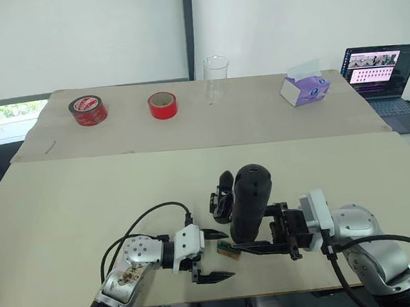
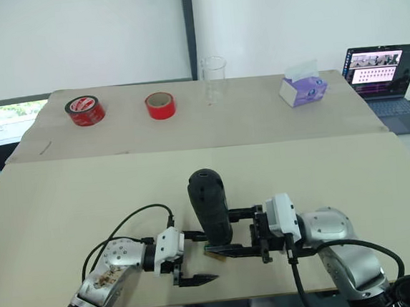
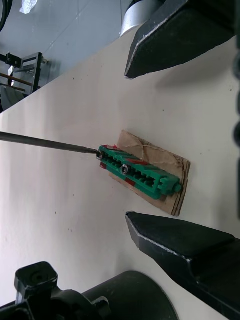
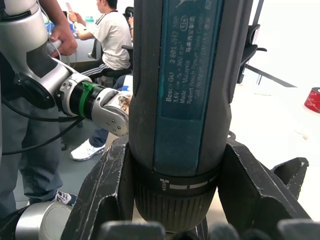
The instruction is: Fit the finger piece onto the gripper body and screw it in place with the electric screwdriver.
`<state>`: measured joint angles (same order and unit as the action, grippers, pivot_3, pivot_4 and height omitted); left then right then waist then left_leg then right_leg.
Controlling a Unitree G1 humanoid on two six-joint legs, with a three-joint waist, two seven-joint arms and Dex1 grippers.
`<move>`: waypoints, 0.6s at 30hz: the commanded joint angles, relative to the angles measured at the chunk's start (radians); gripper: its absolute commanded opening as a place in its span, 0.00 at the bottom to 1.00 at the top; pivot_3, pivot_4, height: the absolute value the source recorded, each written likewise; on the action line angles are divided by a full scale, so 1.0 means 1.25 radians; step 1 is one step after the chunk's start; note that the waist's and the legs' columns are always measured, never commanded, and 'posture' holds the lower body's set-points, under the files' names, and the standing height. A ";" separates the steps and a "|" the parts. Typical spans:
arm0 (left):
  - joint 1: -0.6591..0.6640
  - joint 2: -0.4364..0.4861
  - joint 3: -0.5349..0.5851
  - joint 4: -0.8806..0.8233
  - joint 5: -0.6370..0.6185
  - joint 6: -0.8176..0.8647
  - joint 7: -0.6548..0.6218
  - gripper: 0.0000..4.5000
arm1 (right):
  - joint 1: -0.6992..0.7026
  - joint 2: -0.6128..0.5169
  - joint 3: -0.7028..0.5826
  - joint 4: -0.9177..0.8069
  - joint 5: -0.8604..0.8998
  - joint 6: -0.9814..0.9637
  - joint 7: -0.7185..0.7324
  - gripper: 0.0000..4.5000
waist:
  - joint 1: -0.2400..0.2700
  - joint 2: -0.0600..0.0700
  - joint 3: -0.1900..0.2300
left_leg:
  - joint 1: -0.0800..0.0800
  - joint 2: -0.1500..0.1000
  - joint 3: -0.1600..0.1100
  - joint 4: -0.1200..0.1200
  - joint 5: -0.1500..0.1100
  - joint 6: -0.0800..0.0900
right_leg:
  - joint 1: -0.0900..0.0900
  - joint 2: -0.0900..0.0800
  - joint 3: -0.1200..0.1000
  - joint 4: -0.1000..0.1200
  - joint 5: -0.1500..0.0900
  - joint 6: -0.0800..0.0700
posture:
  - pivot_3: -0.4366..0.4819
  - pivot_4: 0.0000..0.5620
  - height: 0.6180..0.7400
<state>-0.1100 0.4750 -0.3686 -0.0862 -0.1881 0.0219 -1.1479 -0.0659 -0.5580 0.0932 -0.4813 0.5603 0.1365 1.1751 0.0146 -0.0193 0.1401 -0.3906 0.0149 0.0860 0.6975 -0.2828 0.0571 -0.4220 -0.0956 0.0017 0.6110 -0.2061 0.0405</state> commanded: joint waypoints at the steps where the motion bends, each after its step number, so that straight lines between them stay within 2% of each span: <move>1: 0.018 0.003 -0.023 0.001 0.010 0.007 0.001 1.00 | -0.016 0.000 -0.004 -0.017 0.009 -0.017 -0.003 0.43 | 0.000 0.000 0.000 | 0.000 0.000 0.000 0.000 0.000 0.000 | 0.000 0.000 0.000 0.000 0.000 0.000 | 0.48 0.27 1.00; 18: 0.025 0.006 -0.014 -0.012 0.004 0.016 0.029 1.00 | -0.023 0.000 0.002 -0.010 0.011 -0.017 0.002 0.43 | 0.000 0.000 0.000 | 0.000 0.000 0.000 0.000 0.000 0.000 | 0.000 0.000 0.000 0.000 0.000 0.000 | 0.48 0.27 1.00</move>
<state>-0.0976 0.4781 -0.3673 -0.1025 -0.1885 0.0267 -1.1123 -0.0752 -0.5579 0.1061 -0.4684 0.5546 0.1365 1.1765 0.0147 -0.0193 0.1401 -0.3905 0.0148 0.0859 0.6974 -0.2828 0.0571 -0.4220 -0.0959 0.0016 0.6110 -0.2061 0.0404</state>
